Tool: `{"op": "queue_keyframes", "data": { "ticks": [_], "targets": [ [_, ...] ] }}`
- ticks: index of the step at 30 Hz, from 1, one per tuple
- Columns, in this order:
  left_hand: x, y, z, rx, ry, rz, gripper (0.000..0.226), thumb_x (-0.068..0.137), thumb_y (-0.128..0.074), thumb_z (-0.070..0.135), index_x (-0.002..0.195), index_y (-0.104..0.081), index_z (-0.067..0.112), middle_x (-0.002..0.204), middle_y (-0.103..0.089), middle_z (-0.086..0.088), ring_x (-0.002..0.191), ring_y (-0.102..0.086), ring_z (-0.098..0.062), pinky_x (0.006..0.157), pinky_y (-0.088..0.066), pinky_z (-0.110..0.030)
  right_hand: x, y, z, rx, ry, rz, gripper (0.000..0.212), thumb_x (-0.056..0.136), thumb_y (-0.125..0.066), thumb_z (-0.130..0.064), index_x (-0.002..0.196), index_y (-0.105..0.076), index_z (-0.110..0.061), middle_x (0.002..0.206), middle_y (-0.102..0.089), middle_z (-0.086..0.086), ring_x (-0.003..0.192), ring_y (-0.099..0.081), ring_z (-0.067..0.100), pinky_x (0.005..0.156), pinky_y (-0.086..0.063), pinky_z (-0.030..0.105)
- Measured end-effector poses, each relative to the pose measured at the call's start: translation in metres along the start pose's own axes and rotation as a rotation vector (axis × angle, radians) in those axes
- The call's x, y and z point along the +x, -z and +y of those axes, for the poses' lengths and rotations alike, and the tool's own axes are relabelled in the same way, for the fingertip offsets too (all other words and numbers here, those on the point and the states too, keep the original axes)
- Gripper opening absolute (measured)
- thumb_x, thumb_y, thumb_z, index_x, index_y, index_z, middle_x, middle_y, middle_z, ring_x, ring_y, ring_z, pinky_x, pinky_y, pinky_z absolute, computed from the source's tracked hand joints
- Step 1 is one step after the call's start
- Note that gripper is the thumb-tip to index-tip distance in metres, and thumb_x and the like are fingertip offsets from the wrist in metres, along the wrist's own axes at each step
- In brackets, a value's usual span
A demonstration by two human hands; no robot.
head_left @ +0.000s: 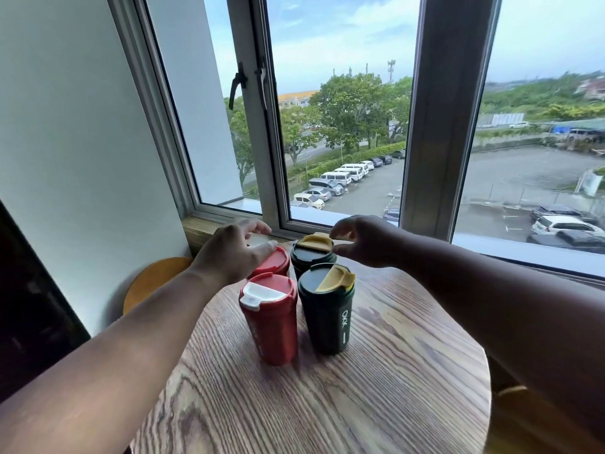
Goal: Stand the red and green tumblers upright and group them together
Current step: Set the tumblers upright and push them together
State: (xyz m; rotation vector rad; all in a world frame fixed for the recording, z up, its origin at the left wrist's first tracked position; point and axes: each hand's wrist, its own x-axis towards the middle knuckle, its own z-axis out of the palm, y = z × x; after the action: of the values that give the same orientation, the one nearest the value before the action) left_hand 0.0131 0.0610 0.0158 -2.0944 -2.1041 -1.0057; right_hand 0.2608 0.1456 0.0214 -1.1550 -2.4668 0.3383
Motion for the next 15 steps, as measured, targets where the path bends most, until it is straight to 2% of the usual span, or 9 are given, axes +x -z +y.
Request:
{"op": "queue_keyframes", "data": {
  "ticks": [2, 5, 8, 12, 15],
  "targets": [
    [-0.001, 0.001, 0.020, 0.033, -0.057, 0.000, 0.027, 0.088, -0.071, 0.038, 0.110, -0.069, 0.023, 0.111, -0.068, 0.003, 0.097, -0.063, -0.017, 0.080, -0.048, -0.028, -0.013, 0.009, 0.003, -0.005, -0.004, 0.003, 0.036, 0.089, -0.069, -0.030, 0.121, -0.067, -0.014, 0.122, -0.069, 0.004, 0.109, -0.064, 0.017, 0.086, -0.046, 0.023],
    [-0.003, -0.002, 0.053, 0.061, -0.126, -0.031, 0.023, 0.087, -0.070, 0.041, 0.103, -0.069, 0.026, 0.096, -0.069, 0.010, 0.083, -0.065, -0.012, 0.074, -0.055, -0.030, -0.036, 0.025, 0.010, -0.028, -0.038, 0.000, 0.032, 0.090, -0.066, -0.031, 0.117, -0.068, -0.014, 0.115, -0.071, 0.005, 0.103, -0.066, 0.021, 0.090, -0.054, 0.034],
    [-0.005, -0.010, 0.087, 0.108, -0.190, -0.054, 0.021, 0.085, -0.070, 0.045, 0.096, -0.069, 0.027, 0.085, -0.069, 0.010, 0.073, -0.064, -0.009, 0.069, -0.056, -0.030, -0.064, 0.041, 0.020, -0.045, -0.089, 0.004, 0.027, 0.091, -0.064, -0.031, 0.112, -0.070, -0.016, 0.109, -0.071, 0.004, 0.095, -0.066, 0.021, 0.087, -0.056, 0.036],
    [-0.011, -0.030, 0.133, 0.154, -0.276, -0.119, 0.023, 0.085, -0.068, 0.049, 0.095, -0.069, 0.028, 0.083, -0.068, 0.012, 0.075, -0.065, -0.011, 0.072, -0.055, -0.030, -0.103, 0.059, 0.037, -0.083, -0.169, 0.025, 0.022, 0.089, -0.062, -0.034, 0.103, -0.071, -0.020, 0.105, -0.070, 0.000, 0.094, -0.064, 0.018, 0.082, -0.053, 0.031],
    [-0.013, -0.046, 0.167, 0.170, -0.346, -0.206, 0.029, 0.081, -0.061, 0.058, 0.094, -0.066, 0.033, 0.084, -0.068, 0.013, 0.079, -0.065, -0.011, 0.076, -0.056, -0.033, -0.134, 0.072, 0.050, -0.124, -0.253, 0.035, 0.008, 0.086, -0.063, -0.035, 0.091, -0.066, -0.029, 0.093, -0.065, -0.007, 0.092, -0.063, 0.017, 0.075, -0.047, 0.027]
  ]
}}
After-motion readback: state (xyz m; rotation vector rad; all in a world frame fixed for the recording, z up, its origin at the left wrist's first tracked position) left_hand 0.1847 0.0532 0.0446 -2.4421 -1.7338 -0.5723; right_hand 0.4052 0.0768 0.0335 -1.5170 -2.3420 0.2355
